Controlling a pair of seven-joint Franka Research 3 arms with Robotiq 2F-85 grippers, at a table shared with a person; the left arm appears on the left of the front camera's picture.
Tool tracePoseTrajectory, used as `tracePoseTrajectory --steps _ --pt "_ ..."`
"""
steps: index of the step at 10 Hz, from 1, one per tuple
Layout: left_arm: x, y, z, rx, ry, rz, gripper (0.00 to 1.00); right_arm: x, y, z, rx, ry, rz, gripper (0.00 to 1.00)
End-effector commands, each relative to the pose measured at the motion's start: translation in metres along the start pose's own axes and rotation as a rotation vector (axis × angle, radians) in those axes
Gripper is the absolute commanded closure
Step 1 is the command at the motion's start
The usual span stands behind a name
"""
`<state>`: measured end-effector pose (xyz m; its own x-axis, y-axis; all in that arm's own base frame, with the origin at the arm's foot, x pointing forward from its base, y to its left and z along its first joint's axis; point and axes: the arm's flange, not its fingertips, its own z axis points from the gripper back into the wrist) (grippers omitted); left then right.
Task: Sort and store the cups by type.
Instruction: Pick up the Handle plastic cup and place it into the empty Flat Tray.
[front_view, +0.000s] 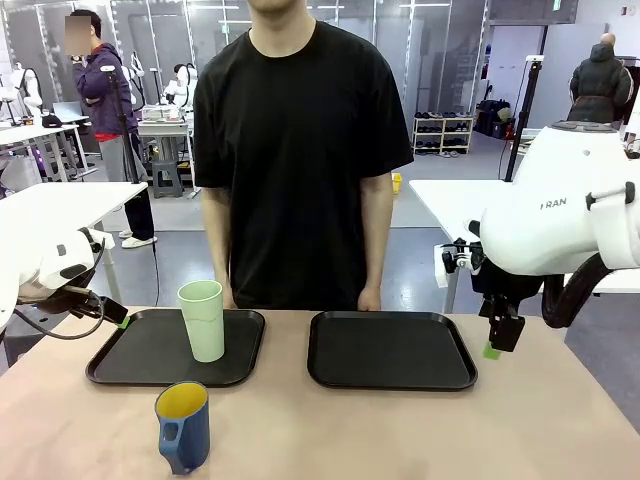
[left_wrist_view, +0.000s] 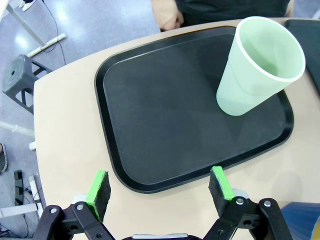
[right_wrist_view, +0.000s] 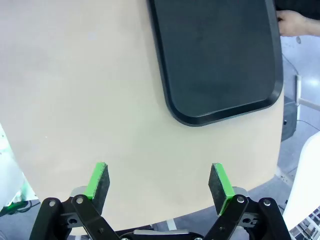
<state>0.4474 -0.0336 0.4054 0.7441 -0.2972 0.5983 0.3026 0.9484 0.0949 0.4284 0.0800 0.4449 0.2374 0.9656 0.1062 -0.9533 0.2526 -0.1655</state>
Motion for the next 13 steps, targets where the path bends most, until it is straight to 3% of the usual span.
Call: tracePoseTrajectory --steps 1,2,13 --pt "0.0007 0.0008 0.0008 0.003 -0.002 -0.005 0.00 -0.0004 0.0049 -0.0075 0.055 0.002 0.055 0.00" --pt "0.0007 0.0008 0.0008 0.003 -0.002 -0.005 0.00 0.0000 0.0000 0.0000 0.000 0.000 0.000 0.00" --pt "0.0007 0.0008 0.0008 0.003 -0.002 -0.005 0.00 0.0000 0.0000 0.0000 0.000 0.000 0.000 0.00"
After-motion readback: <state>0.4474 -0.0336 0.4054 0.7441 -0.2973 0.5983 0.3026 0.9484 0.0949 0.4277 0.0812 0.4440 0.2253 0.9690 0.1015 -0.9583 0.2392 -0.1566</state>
